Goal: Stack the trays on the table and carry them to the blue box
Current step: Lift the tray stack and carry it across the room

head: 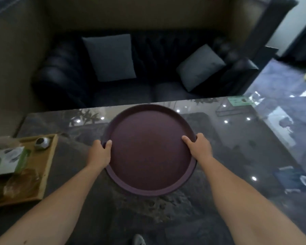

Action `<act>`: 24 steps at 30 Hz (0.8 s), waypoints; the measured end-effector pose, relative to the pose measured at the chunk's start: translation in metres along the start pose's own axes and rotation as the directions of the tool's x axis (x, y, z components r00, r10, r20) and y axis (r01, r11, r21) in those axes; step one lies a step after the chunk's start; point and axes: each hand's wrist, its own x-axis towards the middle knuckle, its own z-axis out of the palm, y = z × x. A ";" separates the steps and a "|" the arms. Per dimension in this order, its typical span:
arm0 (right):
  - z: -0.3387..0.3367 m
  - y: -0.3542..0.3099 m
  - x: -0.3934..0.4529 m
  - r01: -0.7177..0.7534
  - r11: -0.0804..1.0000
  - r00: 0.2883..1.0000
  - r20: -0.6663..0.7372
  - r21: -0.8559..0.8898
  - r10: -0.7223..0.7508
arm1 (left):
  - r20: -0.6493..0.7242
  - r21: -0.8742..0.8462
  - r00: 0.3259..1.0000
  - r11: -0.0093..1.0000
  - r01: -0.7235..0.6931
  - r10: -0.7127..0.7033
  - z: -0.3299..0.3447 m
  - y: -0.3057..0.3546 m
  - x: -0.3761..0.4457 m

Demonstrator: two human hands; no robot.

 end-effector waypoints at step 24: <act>-0.265 0.425 -0.177 -0.636 0.729 0.643 -0.347 0.254 0.682 | 0.552 0.065 0.665 0.769 -0.636 0.504 0.327 0.297 -0.260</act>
